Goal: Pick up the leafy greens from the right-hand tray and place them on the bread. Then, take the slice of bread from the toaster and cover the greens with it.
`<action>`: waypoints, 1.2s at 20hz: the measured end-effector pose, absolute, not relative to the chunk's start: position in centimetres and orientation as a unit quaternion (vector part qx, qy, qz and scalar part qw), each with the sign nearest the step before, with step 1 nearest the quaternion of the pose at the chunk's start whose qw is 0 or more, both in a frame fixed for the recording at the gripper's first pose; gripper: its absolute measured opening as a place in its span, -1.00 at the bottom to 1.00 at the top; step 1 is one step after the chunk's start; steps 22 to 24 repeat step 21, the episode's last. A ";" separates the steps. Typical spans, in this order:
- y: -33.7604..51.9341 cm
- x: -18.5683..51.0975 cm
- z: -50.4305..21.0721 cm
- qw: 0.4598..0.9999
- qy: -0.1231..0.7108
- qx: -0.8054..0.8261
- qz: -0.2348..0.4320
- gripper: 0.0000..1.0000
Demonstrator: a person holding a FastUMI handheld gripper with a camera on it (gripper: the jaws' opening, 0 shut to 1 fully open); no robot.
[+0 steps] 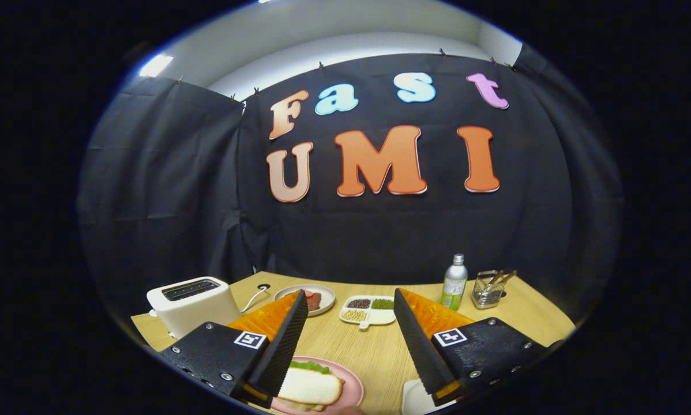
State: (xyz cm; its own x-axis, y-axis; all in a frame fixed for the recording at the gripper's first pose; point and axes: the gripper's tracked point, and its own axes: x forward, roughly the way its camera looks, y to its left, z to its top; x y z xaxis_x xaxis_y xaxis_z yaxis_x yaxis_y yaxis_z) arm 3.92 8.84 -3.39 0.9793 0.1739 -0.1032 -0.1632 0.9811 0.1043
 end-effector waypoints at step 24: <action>7.3 3.9 1.5 0.999 -0.006 0.005 0.045 0.82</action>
